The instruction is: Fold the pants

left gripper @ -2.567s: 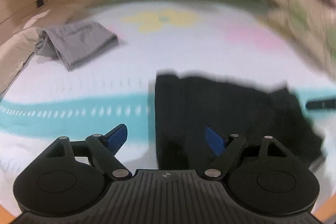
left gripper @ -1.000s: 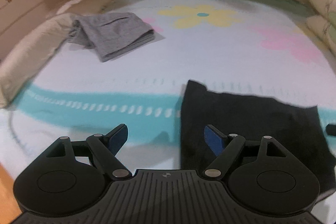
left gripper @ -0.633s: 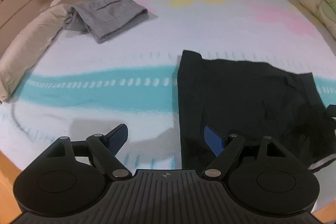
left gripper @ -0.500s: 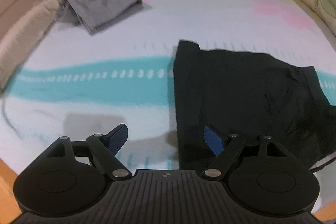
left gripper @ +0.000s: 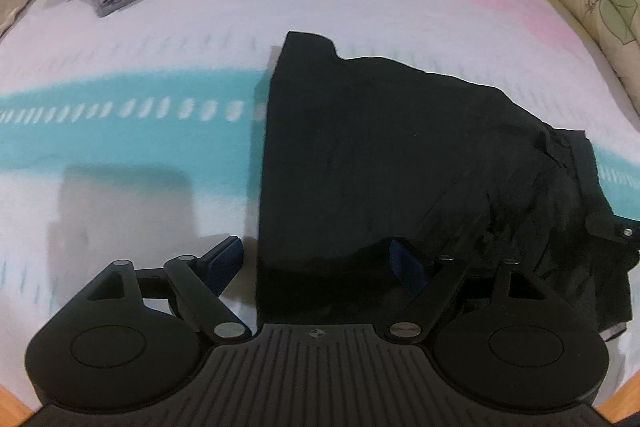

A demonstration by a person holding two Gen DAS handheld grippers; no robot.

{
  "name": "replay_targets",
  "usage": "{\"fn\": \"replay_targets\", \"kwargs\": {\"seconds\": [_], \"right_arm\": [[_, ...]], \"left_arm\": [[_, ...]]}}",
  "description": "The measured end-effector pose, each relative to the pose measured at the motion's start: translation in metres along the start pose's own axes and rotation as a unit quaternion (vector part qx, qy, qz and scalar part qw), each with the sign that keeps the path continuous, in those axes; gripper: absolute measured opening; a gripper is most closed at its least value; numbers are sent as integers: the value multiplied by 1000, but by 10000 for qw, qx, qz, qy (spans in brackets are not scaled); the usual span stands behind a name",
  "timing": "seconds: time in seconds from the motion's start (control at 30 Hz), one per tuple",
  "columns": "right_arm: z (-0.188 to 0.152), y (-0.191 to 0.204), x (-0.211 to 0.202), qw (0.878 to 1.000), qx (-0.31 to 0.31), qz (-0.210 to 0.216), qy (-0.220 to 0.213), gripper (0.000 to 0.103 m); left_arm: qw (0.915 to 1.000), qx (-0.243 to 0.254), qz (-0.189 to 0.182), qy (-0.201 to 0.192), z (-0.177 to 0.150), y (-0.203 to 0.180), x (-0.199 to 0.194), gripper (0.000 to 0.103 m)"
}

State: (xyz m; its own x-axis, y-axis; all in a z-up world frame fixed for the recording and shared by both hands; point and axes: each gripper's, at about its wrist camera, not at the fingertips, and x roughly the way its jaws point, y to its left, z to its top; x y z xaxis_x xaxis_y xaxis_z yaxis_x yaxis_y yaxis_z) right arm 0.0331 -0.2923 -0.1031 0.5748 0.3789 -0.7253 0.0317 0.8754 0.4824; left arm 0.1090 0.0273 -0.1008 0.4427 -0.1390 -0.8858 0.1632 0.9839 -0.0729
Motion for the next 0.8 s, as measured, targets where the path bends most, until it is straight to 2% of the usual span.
{"fn": "replay_targets", "kwargs": {"seconds": [0.07,0.13,0.2,0.37,0.43,0.5,0.57,0.8], "right_arm": [[0,-4,0,10000,47,25,20,47],[-1,-6,-2,9999,127,94,-3,40],[0,-2,-5,10000,11,80,-25,37],[2,10,-7,9997,-251,-47,-61,33],[2,11,-9,9995,-318,-52,-78,32],[3,14,-11,9993,-357,-47,-115,31],[4,17,-15,9990,-410,-28,-160,30],[17,34,-27,9976,-513,163,-431,27]], "left_arm": [[9999,102,-12,-27,0,-4,0,78],[9997,183,-92,-132,-3,-9,-3,65],[9992,328,-46,-217,-6,-14,-8,58],[9988,344,-179,-306,-13,-10,-15,57],[9985,344,-165,-398,-16,-7,-18,44],[9981,342,-117,-499,-14,-6,-21,22],[9974,368,-85,-614,-12,-7,-27,15],[9946,460,132,-923,-11,-14,-45,10]]}}
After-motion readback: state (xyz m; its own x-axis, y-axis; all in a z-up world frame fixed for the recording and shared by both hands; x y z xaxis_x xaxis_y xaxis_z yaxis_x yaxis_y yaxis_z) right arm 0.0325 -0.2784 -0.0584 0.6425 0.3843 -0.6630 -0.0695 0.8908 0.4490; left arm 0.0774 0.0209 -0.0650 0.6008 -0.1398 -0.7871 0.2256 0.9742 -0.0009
